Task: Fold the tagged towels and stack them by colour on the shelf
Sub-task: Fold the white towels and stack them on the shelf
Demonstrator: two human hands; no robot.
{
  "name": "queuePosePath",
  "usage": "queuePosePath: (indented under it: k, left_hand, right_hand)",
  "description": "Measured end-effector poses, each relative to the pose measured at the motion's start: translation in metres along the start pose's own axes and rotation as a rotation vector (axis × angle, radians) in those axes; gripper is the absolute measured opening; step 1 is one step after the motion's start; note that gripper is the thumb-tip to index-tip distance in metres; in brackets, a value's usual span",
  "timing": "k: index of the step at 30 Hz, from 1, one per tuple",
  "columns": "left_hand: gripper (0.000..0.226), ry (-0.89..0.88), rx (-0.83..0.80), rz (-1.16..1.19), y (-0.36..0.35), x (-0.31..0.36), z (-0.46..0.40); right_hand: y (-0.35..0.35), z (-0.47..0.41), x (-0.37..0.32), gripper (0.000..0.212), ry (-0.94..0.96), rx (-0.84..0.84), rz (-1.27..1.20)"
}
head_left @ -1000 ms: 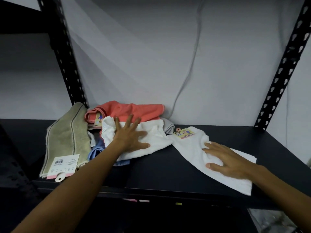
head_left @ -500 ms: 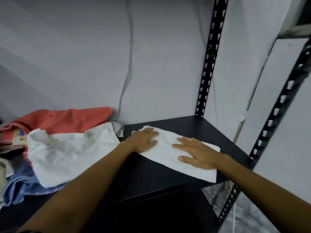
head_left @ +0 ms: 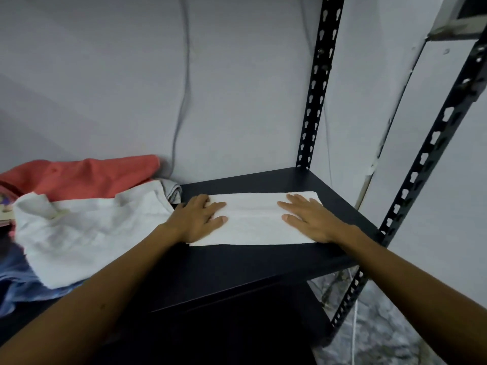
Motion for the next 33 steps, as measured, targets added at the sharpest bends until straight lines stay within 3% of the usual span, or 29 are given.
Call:
queuePosePath:
  k: [5, 8, 10, 14, 22, 28, 31, 33]
  left_hand:
    - [0.074, -0.05, 0.025, -0.006, 0.009, 0.006, 0.007]
    - [0.081, -0.22, 0.126, -0.027, 0.013, 0.027, 0.022]
    - [0.084, -0.307, 0.093, 0.002, 0.003, 0.036, 0.034]
    - [0.102, -0.289, 0.051, 0.094, 0.002, 0.041, 0.054]
    - [0.11, -0.282, -0.044, -0.013, -0.017, 0.043, 0.109]
    - [0.064, -0.298, 0.16, -0.082, -0.022, 0.058, 0.145]
    - [0.038, -0.377, 0.296, -0.061, -0.015, 0.065, 0.171]
    - [0.021, -0.361, 0.318, 0.151, 0.002, 0.059, 0.181]
  right_hand:
    - [0.01, 0.01, -0.022, 0.061, 0.142, 0.054, 0.03]
    - [0.001, 0.018, -0.036, 0.066, 0.209, 0.025, 0.138]
    - [0.0, 0.023, -0.035, 0.06, 0.212, 0.038, 0.15]
    - [0.005, 0.035, -0.042, 0.056, 0.289, 0.159, 0.225]
    - [-0.025, 0.078, -0.052, 0.068, 0.497, 0.249, 0.397]
    - [-0.028, 0.106, -0.063, 0.052, 0.565, 0.317, 0.349]
    - [-0.008, 0.117, -0.067, 0.038, 0.537, 0.309, 0.074]
    - [0.012, 0.119, -0.062, 0.025, 0.428, 0.293, -0.171]
Point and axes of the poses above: each hand's wrist, its own z-axis away from the middle knuckle, its own y-axis out of the back of the hand, x = y × z, the point moved 8 cm from there along -z, towards the middle knuckle, and after that the axes turned 10 degrees about -x, right-handed, at the moved point
